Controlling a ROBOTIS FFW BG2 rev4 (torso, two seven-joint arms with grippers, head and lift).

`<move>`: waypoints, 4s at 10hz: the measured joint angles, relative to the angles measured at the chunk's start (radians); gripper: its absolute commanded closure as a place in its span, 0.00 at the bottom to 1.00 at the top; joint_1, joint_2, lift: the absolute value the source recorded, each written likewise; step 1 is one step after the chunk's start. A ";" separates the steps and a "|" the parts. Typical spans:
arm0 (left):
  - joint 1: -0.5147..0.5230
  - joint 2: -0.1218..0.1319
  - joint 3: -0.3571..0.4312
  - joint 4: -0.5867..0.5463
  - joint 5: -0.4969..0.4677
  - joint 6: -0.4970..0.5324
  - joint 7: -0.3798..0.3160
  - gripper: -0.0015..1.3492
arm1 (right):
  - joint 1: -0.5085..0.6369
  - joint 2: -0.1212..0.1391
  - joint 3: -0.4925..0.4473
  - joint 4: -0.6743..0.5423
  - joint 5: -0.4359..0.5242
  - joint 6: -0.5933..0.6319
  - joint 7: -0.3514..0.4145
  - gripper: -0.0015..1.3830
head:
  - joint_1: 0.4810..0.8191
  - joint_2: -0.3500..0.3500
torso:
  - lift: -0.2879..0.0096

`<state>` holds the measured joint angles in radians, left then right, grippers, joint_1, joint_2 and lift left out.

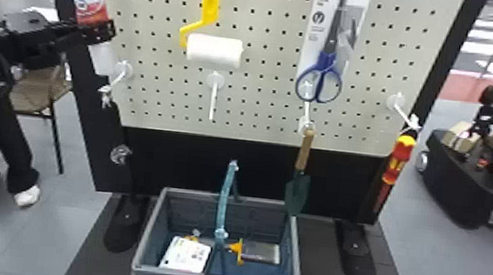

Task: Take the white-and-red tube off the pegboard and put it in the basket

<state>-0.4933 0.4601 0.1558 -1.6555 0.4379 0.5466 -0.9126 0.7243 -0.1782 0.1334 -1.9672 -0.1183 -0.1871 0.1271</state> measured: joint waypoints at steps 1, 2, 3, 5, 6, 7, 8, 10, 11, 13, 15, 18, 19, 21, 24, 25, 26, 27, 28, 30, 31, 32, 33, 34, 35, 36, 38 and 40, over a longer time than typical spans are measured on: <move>0.000 0.000 -0.001 0.000 0.000 -0.002 0.000 0.90 | 0.000 -0.001 0.000 0.000 0.000 0.000 0.000 0.13 | 0.20 0.50 | 0.63; 0.000 0.000 -0.001 0.000 -0.001 -0.005 0.001 0.90 | 0.000 -0.001 0.000 0.000 0.000 0.000 0.000 0.13 | 0.20 0.50 | 0.63; 0.000 0.000 0.000 0.000 0.000 -0.008 0.001 0.90 | 0.000 -0.001 0.000 0.000 0.000 0.000 0.000 0.13 | 0.20 0.50 | 0.63; 0.000 0.000 0.001 0.000 0.002 -0.011 0.003 0.90 | 0.000 -0.002 0.000 0.000 -0.001 0.000 0.000 0.13 | 0.20 0.50 | 0.63; 0.001 0.001 0.000 0.000 0.003 -0.011 0.003 0.90 | 0.000 -0.002 0.000 0.000 -0.001 0.000 0.000 0.13 | 0.20 0.50 | 0.63; 0.001 0.002 -0.001 0.000 0.004 -0.013 0.003 0.90 | 0.001 -0.003 0.000 0.000 -0.002 0.000 0.000 0.13 | 0.20 0.50 | 0.63; 0.000 0.002 -0.001 -0.007 0.006 -0.017 0.004 0.90 | 0.002 -0.003 0.000 0.001 -0.003 0.000 0.000 0.13 | 0.20 0.50 | 0.63; 0.013 0.002 0.005 -0.059 -0.006 -0.019 0.017 0.90 | 0.002 -0.003 0.000 0.004 -0.004 0.000 0.000 0.13 | 0.20 0.50 | 0.63; 0.025 0.002 0.011 -0.099 -0.023 -0.019 0.025 0.90 | 0.002 -0.004 0.000 0.005 -0.004 0.000 0.000 0.13 | 0.20 0.50 | 0.63; 0.043 -0.001 0.022 -0.169 -0.030 -0.019 0.030 0.90 | 0.002 -0.004 0.000 0.007 -0.004 0.000 0.000 0.13 | 0.20 0.50 | 0.63; 0.095 -0.013 0.051 -0.246 -0.018 -0.024 0.053 0.90 | 0.003 -0.004 0.000 0.008 -0.005 0.000 0.000 0.13 | 0.20 0.50 | 0.63; 0.194 -0.047 0.109 -0.286 0.035 -0.052 0.086 0.90 | 0.004 -0.003 0.001 0.010 -0.006 0.001 0.000 0.13 | 0.20 0.50 | 0.63; 0.222 -0.062 0.126 -0.287 0.046 -0.060 0.095 0.90 | 0.004 -0.003 0.001 0.010 -0.005 0.002 0.000 0.13 | 0.20 0.50 | 0.63; 0.289 -0.107 0.162 -0.287 0.092 -0.077 0.139 0.90 | 0.005 -0.003 0.002 0.007 -0.003 0.005 0.001 0.13 | 0.20 0.50 | 0.63; 0.395 -0.180 0.194 -0.287 0.198 -0.094 0.214 0.90 | 0.006 -0.003 0.002 0.005 0.000 0.007 0.002 0.13 | 0.20 0.50 | 0.63; 0.427 -0.209 0.200 -0.287 0.226 -0.103 0.231 0.90 | 0.006 -0.002 0.002 0.005 0.001 0.008 0.002 0.13 | 0.20 0.50 | 0.63; 0.453 -0.242 0.209 -0.284 0.244 -0.111 0.238 0.90 | 0.006 0.000 0.003 0.005 0.002 0.009 0.002 0.13 | 0.20 0.50 | 0.63; 0.474 -0.270 0.215 -0.275 0.263 -0.121 0.242 0.90 | 0.006 0.002 0.003 0.006 0.003 0.009 0.004 0.13 | 0.20 0.50 | 0.63; 0.494 -0.291 0.215 -0.265 0.279 -0.131 0.245 0.90 | 0.005 0.004 0.003 0.008 0.004 0.009 0.006 0.13 | 0.20 0.50 | 0.63; 0.533 -0.331 0.199 -0.220 0.301 -0.150 0.246 0.90 | -0.001 0.010 0.003 0.014 0.007 0.009 0.012 0.13 | 0.20 0.50 | 0.63; 0.548 -0.346 0.187 -0.187 0.312 -0.159 0.245 0.90 | -0.003 0.013 0.003 0.018 0.009 0.009 0.015 0.13 | 0.20 0.50 | 0.63; 0.560 -0.356 0.172 -0.161 0.321 -0.169 0.245 0.90 | -0.004 0.014 0.002 0.020 0.009 0.009 0.017 0.13 | 0.20 0.50 | 0.63; 0.565 -0.364 0.152 -0.139 0.328 -0.177 0.245 0.90 | -0.005 0.016 0.002 0.022 0.010 0.009 0.017 0.13 | 0.20 0.50 | 0.63; 0.568 -0.370 0.125 -0.118 0.334 -0.182 0.245 0.90 | -0.008 0.017 0.003 0.025 0.012 0.009 0.022 0.13 | 0.20 0.50 | 0.63; 0.569 -0.374 0.093 -0.090 0.345 -0.187 0.245 0.90 | -0.014 0.020 0.003 0.030 0.014 0.009 0.028 0.13 | 0.20 0.50 | 0.63; 0.569 -0.377 0.058 -0.055 0.360 -0.192 0.244 0.90 | -0.020 0.023 0.003 0.037 0.015 0.009 0.033 0.13 | 0.20 0.50 | 0.63; 0.563 -0.380 -0.011 0.006 0.375 -0.201 0.238 0.90 | -0.026 0.028 0.002 0.044 0.017 0.009 0.038 0.13 | 0.20 0.50 | 0.63; 0.552 -0.374 -0.088 0.064 0.378 -0.213 0.233 0.90 | -0.031 0.027 0.002 0.046 0.017 0.008 0.044 0.13 | 0.20 0.50 | 0.63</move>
<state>0.0592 0.0856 0.0675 -1.5916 0.8159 0.3331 -0.6795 0.6928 -0.1508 0.1354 -1.9216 -0.1012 -0.1787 0.1711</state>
